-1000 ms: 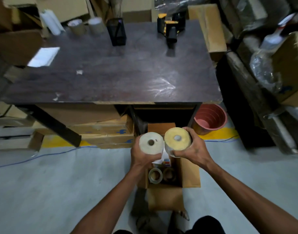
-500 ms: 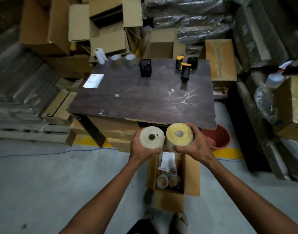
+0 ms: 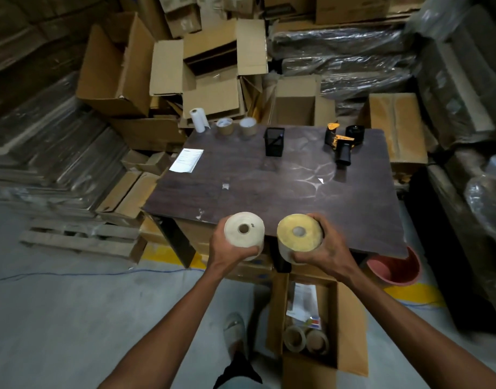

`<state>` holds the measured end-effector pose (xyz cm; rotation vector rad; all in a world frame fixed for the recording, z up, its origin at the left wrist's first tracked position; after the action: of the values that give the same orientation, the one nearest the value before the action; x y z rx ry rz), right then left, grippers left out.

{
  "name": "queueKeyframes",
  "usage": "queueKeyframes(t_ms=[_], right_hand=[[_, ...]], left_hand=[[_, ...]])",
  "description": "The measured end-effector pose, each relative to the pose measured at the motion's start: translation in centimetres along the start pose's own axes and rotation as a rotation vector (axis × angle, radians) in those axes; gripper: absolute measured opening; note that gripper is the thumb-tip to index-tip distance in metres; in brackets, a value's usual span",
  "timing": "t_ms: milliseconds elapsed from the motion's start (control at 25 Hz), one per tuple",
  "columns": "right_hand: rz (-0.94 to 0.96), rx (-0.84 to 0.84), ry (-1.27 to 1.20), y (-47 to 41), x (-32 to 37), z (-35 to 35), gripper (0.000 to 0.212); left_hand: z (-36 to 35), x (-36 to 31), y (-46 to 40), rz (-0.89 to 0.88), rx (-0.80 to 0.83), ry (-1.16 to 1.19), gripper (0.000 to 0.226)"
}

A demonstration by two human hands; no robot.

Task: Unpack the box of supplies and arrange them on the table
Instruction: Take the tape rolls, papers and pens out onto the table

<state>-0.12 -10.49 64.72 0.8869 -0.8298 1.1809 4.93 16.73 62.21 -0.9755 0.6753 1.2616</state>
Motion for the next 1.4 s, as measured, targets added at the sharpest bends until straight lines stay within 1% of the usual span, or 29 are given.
queueKeyframes(t_ms=[160, 280, 440, 560, 720, 880, 1000, 1200, 1400], right_hand=[[-0.036, -0.030, -0.001, -6.0, 2.1, -5.1, 0.090], [-0.081, -0.044, -0.010, -10.6, 3.6, -9.3, 0.093], [-0.144, -0.062, 0.016, -15.5, 5.3, -14.7, 0.093], [-0.159, -0.042, 0.043, -18.2, 5.8, -18.3, 0.094], [-0.188, -0.030, 0.080, -20.7, 5.2, -22.0, 0.096], [-0.195, 0.007, 0.129, -22.0, 5.0, -24.2, 0.097], [-0.192, 0.029, 0.168, -22.2, 5.3, -25.2, 0.094], [-0.222, 0.003, 0.187, -21.9, 4.6, -26.1, 0.098], [-0.199, 0.027, 0.190, -21.6, 4.2, -26.2, 0.100]], left_hand=[[3.0, 4.6, -7.4, -0.010, 0.010, 0.020, 0.097], [5.4, 8.7, -12.4, 0.030, 0.010, 0.019, 0.101], [8.2, 13.5, -17.9, 0.079, 0.030, 0.009, 0.104], [10.0, 16.6, -20.3, 0.107, 0.039, -0.005, 0.105], [11.1, 20.3, -22.0, 0.155, 0.055, -0.022, 0.098], [11.7, 22.2, -22.7, 0.174, 0.045, -0.013, 0.096], [11.9, 22.5, -22.5, 0.169, 0.040, -0.005, 0.096], [12.0, 22.6, -22.4, 0.146, 0.080, 0.022, 0.100], [12.3, 22.3, -22.0, 0.140, 0.084, 0.021, 0.101]])
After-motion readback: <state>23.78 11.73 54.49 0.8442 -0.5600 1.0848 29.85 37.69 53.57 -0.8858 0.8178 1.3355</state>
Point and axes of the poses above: each hand's wrist, its own y-axis away from the middle knuckle, its own z-axis out of the back of the hand, x = y × z, the point moved 8 cm from there along -y, towards the middle knuckle, and after that the axes turned 13 degrees about -z, right-handed, at the moved point
